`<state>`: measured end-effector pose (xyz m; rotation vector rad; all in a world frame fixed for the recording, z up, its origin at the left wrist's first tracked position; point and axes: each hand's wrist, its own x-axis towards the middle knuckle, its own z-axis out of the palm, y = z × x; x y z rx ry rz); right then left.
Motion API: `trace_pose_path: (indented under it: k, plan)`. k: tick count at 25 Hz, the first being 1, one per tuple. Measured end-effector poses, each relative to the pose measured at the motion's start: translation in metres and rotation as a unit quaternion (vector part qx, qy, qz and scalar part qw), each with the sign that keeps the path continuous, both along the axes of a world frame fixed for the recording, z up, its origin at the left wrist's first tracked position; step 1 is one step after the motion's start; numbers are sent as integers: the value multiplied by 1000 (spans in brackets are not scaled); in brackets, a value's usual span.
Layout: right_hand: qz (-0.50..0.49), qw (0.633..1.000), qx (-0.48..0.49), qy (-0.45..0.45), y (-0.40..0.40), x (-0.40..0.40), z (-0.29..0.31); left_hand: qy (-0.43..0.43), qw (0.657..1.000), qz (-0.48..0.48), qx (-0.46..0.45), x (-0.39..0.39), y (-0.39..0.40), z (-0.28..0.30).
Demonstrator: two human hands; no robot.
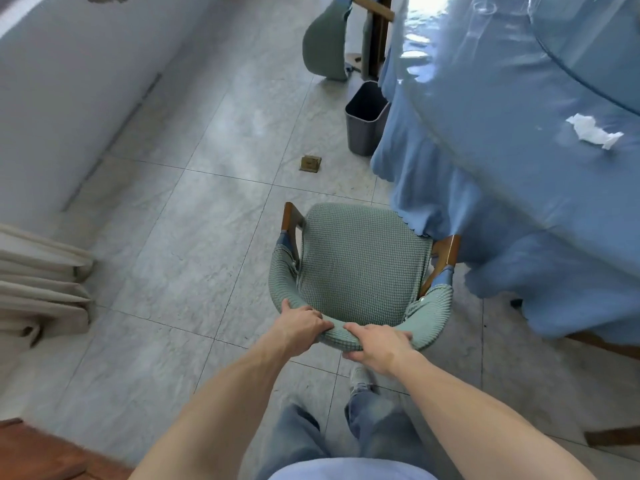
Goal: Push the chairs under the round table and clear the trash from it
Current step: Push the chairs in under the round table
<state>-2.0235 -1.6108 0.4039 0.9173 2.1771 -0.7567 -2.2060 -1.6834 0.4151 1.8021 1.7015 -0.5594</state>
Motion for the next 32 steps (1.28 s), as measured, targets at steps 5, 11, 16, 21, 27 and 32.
trace_pose_path:
  k: [5, 11, 16, 21, 27, 32]
  plan:
    - [-39, 999, 14, 3, -2, -43, -3, -4, 999, -40, 9, -50, 13, -6]
    - [-136, 990, 34, 2, -14, -112, -1, -8, 989, -141, 30, -128, 33, -12]
    - [-194, 980, 48, -1, -21, -163, 3, 18, 976, -216, 28, -179, 54, -12]
    - [-249, 967, 54, -10, -5, -213, 5, 39, 963, -264, 37, -221, 88, -14]
    - [-318, 947, 44, -10, 32, -267, -3, 49, 939, -333, 70, -272, 146, -17]
    - [-375, 926, 46, -14, 68, -289, -1, 53, 922, -377, 71, -286, 200, -14]
